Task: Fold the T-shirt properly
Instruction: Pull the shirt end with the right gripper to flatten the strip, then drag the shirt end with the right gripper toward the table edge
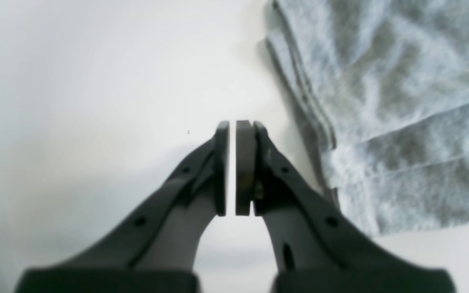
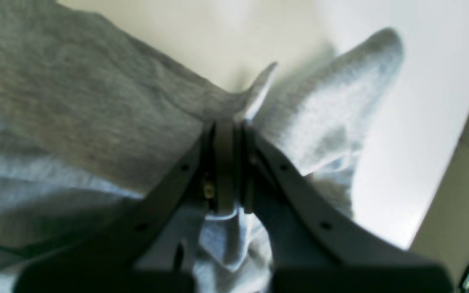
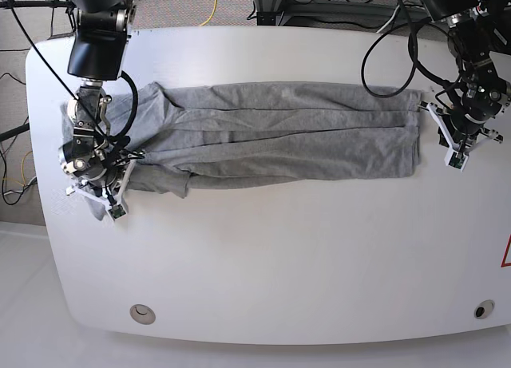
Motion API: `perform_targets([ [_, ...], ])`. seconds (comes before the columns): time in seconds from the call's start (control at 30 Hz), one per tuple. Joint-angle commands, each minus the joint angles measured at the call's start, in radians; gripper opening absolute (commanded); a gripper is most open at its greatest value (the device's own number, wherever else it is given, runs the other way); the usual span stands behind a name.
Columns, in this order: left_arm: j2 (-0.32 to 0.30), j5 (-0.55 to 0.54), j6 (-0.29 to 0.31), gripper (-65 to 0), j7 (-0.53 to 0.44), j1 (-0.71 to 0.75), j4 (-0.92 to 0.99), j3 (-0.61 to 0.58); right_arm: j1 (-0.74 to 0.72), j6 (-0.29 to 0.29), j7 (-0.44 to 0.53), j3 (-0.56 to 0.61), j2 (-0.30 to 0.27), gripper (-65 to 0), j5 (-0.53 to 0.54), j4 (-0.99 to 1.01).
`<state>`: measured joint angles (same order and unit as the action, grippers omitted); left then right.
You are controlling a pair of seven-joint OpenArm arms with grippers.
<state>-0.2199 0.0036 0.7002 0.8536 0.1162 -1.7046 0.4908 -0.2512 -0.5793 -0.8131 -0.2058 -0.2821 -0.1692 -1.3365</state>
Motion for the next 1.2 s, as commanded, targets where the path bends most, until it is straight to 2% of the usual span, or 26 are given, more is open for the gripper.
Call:
perform_targets([
  [0.0,-0.013,-0.007,-0.002,-63.3,-0.009,-0.013,-0.015,0.003,-0.027,0.006,0.004,-0.005,-0.022,-65.0,0.000,-0.021],
  [0.2,-0.013,-0.007,-0.002,-63.3,-0.009,-0.013,-0.015,0.003,-0.029,0.008,0.004,-0.007,-0.053,-65.0,0.000,-0.021],
  [0.6,-0.013,-0.007,-0.002,-63.3,-0.010,-0.013,-0.013,0.003,-0.046,0.008,0.005,-0.007,-0.059,-65.0,0.000,-0.021],
  [1.17,-0.013,-0.007,-0.002,-63.3,-0.010,-0.013,-0.013,0.003,-0.083,0.005,0.014,-0.001,-0.019,-65.0,0.001,0.013],
])
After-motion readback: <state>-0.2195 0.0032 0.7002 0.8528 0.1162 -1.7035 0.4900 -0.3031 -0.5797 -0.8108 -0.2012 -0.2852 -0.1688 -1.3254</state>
